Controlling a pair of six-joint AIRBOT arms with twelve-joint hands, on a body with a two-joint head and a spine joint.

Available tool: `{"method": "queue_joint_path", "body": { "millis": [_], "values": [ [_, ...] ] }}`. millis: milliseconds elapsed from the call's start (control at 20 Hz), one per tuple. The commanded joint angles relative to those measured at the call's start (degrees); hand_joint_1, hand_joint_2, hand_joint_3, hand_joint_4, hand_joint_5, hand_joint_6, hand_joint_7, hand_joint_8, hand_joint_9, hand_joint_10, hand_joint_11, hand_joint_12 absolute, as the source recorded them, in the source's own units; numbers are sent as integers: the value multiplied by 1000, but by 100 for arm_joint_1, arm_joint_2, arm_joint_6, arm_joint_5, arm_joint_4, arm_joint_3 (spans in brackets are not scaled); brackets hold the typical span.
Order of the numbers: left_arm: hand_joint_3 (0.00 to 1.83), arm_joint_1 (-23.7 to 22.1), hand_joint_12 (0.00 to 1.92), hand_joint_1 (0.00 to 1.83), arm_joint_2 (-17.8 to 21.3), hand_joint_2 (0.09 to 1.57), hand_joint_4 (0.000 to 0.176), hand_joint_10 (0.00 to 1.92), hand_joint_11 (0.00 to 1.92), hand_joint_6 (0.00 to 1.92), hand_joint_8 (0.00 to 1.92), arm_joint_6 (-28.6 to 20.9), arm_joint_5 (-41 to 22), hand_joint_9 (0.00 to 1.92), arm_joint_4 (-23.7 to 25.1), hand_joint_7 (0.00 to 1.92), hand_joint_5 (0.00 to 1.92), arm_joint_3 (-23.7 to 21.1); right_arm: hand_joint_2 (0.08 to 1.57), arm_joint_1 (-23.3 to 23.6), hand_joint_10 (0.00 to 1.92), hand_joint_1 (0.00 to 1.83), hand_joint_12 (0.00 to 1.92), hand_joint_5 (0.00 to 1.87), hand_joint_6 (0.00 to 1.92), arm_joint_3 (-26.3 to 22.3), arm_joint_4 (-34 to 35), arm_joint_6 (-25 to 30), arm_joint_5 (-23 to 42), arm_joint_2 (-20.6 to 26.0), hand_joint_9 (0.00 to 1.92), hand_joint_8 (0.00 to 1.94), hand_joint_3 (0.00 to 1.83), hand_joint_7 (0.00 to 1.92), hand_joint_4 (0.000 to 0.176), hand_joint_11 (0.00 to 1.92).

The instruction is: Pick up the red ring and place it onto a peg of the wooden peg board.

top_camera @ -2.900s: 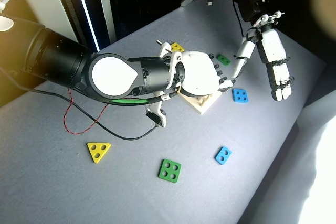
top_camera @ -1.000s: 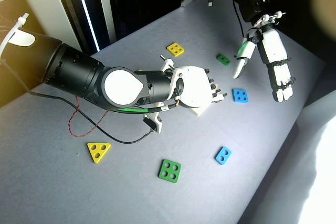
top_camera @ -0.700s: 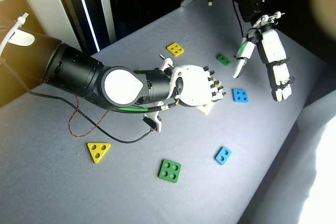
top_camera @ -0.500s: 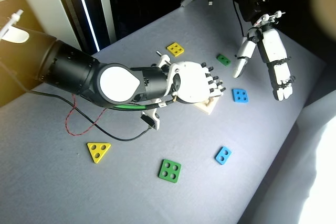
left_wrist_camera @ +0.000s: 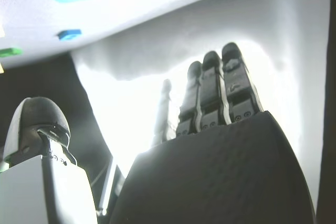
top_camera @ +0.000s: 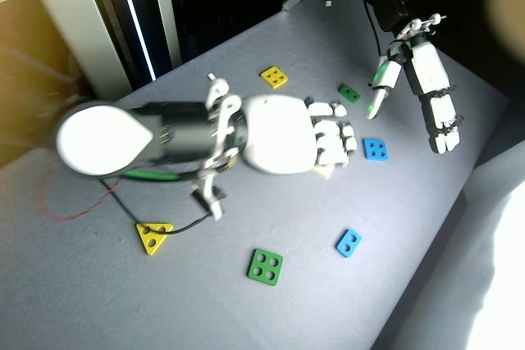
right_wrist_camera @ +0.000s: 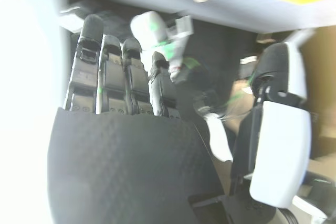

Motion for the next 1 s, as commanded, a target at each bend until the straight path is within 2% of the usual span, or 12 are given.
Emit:
{"method": "queue_joint_path", "body": {
  "millis": [0, 150, 200, 300, 400, 450, 500, 700, 750, 800, 900, 950],
  "values": [
    [0, -18, 0, 435, 64, 995, 176, 0, 0, 6, 0, -40, -747, 0, -43, 0, 14, -23, 910, 28, 0, 704, 5, 6, 2, -78, 614, -242, 746, 102, 0, 0, 0, 0, 52, 0],
    [0, 59, 0, 457, 195, 998, 176, 0, 0, 1, 0, -49, -969, 0, -83, 0, 8, -166, 950, -150, 0, 649, 4, 0, 0, -286, 1638, -813, 1329, 491, 0, 0, 15, 0, 72, 8],
    [0, 80, 0, 455, 228, 991, 174, 0, 0, 0, 0, -58, -1035, 0, -86, 0, 6, -204, 946, -172, 0, 628, 19, 0, 0, -325, 1778, -889, 1437, 560, 0, 0, 12, 0, 45, 39],
    [4, 146, 0, 510, 400, 1013, 120, 0, 0, 9, 0, -78, -1343, 0, -89, 0, 31, -401, 863, -240, 0, 637, 364, 4, 0, -452, 2233, -1128, 1879, 760, 31, 0, 19, 47, 45, 1],
    [5, 195, 0, 500, 612, 1017, 139, 0, 0, 2, 0, -80, -1769, 0, -39, 0, 17, -670, 899, -303, 3, 629, 234, 0, 0, -551, 2586, -1277, 2320, 939, 42, 6, 34, 75, 86, 0],
    [15, 212, 0, 620, 735, 1048, 125, 0, 0, 9, 0, -86, -1977, 0, 9, 0, 38, -809, 911, -343, 10, 593, 398, 0, 0, -583, 2735, -1293, 2562, 1006, 70, 4, 36, 86, 70, 0],
    [19, 237, 0, 638, 861, 1062, 153, 0, 0, 1, 0, -97, -2218, 0, 65, 0, 13, -960, 960, -385, 1, 540, 120, 0, 0, -618, 2875, -1298, 2808, 1077, 13, 13, 54, 26, 84, 0],
    [9, 361, 0, 501, 1448, 1053, 172, 0, 0, 0, 1, -99, -3306, 0, 249, 3, 0, -1608, 1209, -434, 0, 548, 0, 0, 0, -786, 3261, -1500, 3465, 1385, 0, 0, 79, 0, 112, 0],
    [3, 402, 0, 463, 1587, 1041, 175, 0, 0, 0, 0, -99, -3588, 0, 266, 0, 0, -1736, 1248, -448, 0, 442, 0, 0, 0, -787, 3348, -1500, 3609, 1444, 0, 0, 76, 0, 98, 0],
    [0, 431, 0, 429, 1663, 1023, 176, 7, 0, 7, 10, -98, -3745, 19, 271, 27, 17, -1809, 1255, -463, 0, 466, 0, 0, 0, -789, 3405, -1500, 3708, 1479, 0, 0, 67, 0, 28, 0],
    [22, 502, 0, 429, 1857, 1083, 143, 0, 0, 23, 10, -98, -4145, 0, 291, 41, 65, -1992, 1318, -511, 0, 437, 0, 0, 0, -828, 3547, -1515, 3988, 1601, 0, 0, 73, 0, 93, 0],
    [28, 541, 0, 392, 1954, 1109, 169, 0, 0, 28, 12, -98, -4363, 0, 307, 58, 89, -2092, 1304, -535, 0, 327, 0, 0, 0, -886, 3619, -1578, 4134, 1688, 0, 0, 57, 0, 123, 0]
  ]
}}
